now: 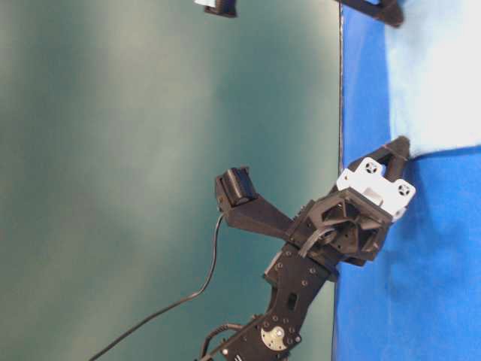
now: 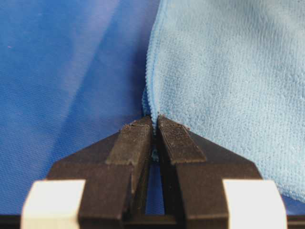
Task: Fold a vertical towel.
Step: 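Lift the top edge with both grippers and carry it toward the bottom edge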
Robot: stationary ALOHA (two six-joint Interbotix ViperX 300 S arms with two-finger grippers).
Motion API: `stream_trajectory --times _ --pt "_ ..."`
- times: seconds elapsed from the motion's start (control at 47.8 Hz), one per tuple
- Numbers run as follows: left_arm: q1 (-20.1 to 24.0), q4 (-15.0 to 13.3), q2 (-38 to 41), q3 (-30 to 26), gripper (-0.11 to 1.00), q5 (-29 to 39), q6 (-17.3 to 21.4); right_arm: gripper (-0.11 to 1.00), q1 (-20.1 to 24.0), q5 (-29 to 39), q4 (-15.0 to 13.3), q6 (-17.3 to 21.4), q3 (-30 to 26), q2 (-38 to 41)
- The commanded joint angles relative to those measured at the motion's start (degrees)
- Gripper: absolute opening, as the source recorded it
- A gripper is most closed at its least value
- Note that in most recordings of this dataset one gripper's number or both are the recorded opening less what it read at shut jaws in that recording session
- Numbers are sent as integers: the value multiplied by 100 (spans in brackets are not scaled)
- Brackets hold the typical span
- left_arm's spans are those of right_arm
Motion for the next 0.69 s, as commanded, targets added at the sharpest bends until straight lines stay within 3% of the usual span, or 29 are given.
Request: stream_trajectory --times 0.0,0.293,0.669 --pt "149 0 -176 -132 2 -18 18 3 -158 -9 -9 -35 -114 -176" --pt "510 0 -176 -264 2 -9 220 3 -448 -9 -18 -185 -334 -149" --pt "483 18 -360 -281 2 123 272 3 -510 9 -35 -193 -352 -229"
